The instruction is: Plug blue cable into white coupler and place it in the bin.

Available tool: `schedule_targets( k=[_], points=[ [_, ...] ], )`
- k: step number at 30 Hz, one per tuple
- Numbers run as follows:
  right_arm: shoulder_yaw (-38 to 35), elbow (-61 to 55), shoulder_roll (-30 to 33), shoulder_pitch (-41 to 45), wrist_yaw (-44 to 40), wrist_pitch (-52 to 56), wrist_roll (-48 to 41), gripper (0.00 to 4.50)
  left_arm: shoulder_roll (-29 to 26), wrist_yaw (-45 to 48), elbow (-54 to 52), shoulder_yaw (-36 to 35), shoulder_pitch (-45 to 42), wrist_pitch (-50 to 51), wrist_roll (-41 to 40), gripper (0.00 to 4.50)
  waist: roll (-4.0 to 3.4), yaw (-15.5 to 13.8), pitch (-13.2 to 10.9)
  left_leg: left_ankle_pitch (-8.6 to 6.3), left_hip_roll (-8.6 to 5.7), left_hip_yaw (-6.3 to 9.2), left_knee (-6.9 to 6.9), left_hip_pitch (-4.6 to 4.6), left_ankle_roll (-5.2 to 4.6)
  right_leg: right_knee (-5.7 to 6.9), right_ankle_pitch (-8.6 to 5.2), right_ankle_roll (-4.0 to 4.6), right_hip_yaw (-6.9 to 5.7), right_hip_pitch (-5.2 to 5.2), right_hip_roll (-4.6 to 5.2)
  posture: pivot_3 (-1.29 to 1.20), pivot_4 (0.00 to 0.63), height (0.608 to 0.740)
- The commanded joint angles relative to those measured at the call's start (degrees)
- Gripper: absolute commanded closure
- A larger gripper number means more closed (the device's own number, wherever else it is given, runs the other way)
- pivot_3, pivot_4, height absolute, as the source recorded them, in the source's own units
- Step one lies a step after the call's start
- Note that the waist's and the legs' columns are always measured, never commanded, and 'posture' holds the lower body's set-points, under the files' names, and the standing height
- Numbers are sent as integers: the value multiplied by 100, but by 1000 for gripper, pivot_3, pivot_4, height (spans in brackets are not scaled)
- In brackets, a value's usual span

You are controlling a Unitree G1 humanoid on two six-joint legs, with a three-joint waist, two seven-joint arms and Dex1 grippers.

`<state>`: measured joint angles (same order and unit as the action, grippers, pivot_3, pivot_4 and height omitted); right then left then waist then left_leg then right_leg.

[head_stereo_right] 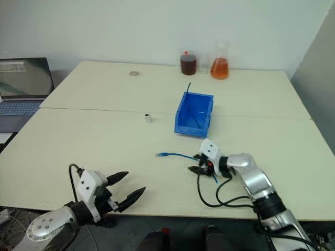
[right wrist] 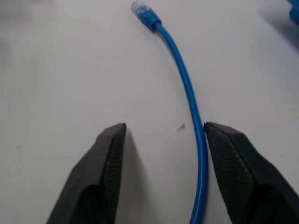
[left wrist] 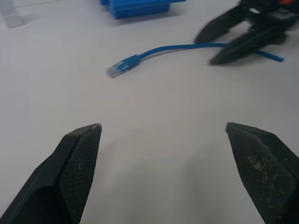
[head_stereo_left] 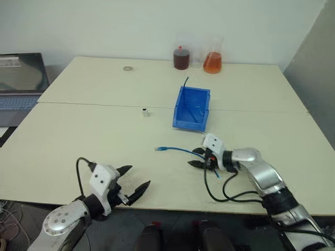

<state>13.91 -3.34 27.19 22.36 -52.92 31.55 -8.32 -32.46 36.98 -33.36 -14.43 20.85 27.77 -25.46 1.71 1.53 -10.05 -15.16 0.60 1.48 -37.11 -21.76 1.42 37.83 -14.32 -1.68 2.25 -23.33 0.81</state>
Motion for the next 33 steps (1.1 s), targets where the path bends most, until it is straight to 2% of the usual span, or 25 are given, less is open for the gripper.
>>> schedule_targets(
  k=[1,4,6,8,13,17,20,23,26,28,31,33],
  points=[
    [-911,-1287,268,-56,18,999,-915,692,-248,-57,558,-640,-495,75,-169,0,-2,6,-2,0,0,1,-1,0,0,1,0,-1,-2,-1,0,0,150,740],
    [-1550,-2083,298,219,95,2221,-1998,34,-445,-212,1124,-502,-1293,150,38,0,-3,13,-6,1,3,3,-6,2,-1,13,0,-3,-7,-3,-10,0,150,740],
    [-1598,-2535,558,324,-4,2373,-2241,34,-460,-472,1562,-159,-2112,332,257,0,-6,12,-7,1,8,5,-8,6,-1,14,3,-4,-10,1,-19,0,150,740],
    [-1579,-2693,767,319,9,2274,-2252,34,-215,-899,2164,234,-3037,339,624,0,2,-28,-3,1,7,3,-11,6,-1,9,7,-10,-17,7,-24,0,150,740],
    [-1607,-2586,916,380,215,2148,-2304,34,517,-1429,3673,943,-4501,35,1267,0,25,-16,6,0,-10,-3,-11,-11,0,-8,14,-11,-8,2,-4,0,150,740],
    [-1700,-2509,885,436,476,2068,-2288,34,1028,-1818,4910,1257,-5280,-611,1763,0,28,-9,5,0,-16,-5,-11,-20,-1,-17,33,6,-6,-1,6,0,150,740],
    [-1814,-2650,957,295,604,2115,-2384,34,1016,-1671,5008,1313,-5323,-610,1826,0,28,32,5,0,-14,-7,-5,-20,-1,-14,33,6,-5,-7,7,0,150,740],
    [-1922,-2807,1051,89,690,2122,-2443,34,508,-1144,4687,1215,-5029,-412,1740,0,28,42,5,0,-5,-9,7,-23,0,-9,32,9,-1,-22,8,0,150,740],
    [-1998,-2953,1069,-118,826,2138,-2526,34,-223,3,4280,1122,-4745,-122,1279,0,26,48,4,-2,7,-9,11,-27,2,-1,28,17,-1,-37,11,0,150,740],
    [-2019,-3015,1050,-185,926,2151,-2586,34,-499,507,4144,1101,-4694,-16,1054,0,26,27,3,-1,6,-4,9,-29,3,7,26,20,-8,-39,11,0,150,740],
    [-2024,-3167,1023,-353,1053,2192,-2697,34,-912,2263,4046,1444,-4852,-162,543,0,26,-33,2,-1,-11,-4,3,-29,3,7,23,16,-13,-30,3,0,150,740],
    [-2003,-3202,1029,-413,1109,2183,-2729,34,-988,2969,4307,1866,-4989,-707,765,0,25,-64,2,-1,-15,-9,-2,-30,3,-13,22,12,-22,-17,4,0,150,740]
  ],
)
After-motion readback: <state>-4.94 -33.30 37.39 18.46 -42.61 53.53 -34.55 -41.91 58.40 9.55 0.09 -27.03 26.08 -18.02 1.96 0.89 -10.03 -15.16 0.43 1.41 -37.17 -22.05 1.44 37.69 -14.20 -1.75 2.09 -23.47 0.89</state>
